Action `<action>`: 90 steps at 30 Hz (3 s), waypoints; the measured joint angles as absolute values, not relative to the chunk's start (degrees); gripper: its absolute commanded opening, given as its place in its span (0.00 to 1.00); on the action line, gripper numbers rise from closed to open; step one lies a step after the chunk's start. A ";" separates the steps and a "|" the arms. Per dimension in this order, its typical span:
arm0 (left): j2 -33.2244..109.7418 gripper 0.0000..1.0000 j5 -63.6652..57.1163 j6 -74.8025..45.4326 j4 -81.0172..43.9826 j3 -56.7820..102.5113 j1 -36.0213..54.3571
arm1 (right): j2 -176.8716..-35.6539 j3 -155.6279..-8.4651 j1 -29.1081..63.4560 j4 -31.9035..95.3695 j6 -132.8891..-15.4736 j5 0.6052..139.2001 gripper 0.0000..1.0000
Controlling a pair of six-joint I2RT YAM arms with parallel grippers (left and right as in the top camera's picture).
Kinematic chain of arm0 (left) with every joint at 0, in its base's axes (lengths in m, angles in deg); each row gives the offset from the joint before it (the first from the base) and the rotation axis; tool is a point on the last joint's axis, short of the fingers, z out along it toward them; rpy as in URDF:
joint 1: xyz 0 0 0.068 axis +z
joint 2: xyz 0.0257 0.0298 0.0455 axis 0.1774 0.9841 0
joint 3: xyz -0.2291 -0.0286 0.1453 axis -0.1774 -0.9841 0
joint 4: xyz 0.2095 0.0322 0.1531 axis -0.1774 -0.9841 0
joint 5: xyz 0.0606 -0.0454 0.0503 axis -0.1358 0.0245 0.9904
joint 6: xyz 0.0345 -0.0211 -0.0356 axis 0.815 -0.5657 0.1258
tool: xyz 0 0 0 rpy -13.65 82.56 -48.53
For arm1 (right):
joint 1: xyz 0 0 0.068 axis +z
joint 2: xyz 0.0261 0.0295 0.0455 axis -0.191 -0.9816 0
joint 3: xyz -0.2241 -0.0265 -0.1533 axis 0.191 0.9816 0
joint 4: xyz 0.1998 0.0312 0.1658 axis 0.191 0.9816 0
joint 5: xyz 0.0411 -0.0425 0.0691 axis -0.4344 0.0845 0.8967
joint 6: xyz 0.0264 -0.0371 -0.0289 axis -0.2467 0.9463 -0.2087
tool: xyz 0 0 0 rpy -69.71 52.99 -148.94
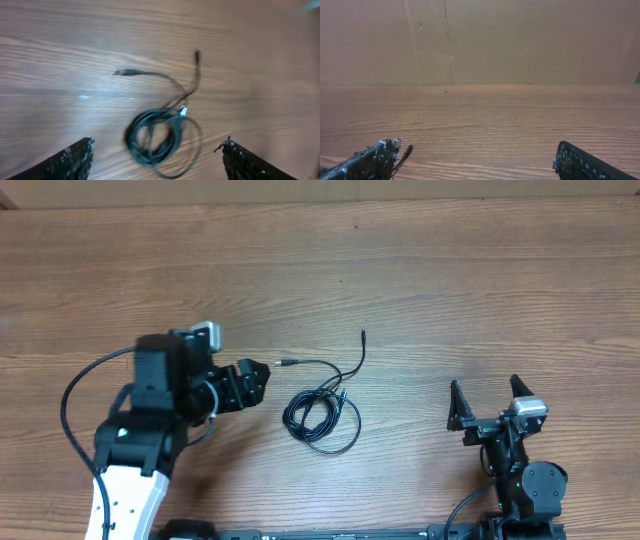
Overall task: Untangle cables
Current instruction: 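Move the left gripper forward over the tangled black cable bundle, then lower the left gripper and close it on the cable bundle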
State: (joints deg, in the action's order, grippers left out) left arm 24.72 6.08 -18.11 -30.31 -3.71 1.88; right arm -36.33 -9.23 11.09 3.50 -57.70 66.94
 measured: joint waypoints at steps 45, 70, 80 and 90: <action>64.00 0.61 14.12 -27.81 -27.42 -0.11 -13.09 | -36.33 -9.23 11.11 3.55 -57.72 66.92 1.00; 65.42 0.34 19.74 1.00 -22.11 -0.13 -14.51 | -36.33 -9.23 11.11 3.50 -57.70 66.94 1.00; 65.42 0.26 19.33 1.02 -20.98 -0.15 -14.84 | -36.33 -9.23 11.11 3.53 -57.70 66.92 1.00; 65.42 0.27 19.00 0.76 -16.87 -2.25 -14.93 | -36.33 -9.23 11.11 3.50 -57.70 66.94 1.00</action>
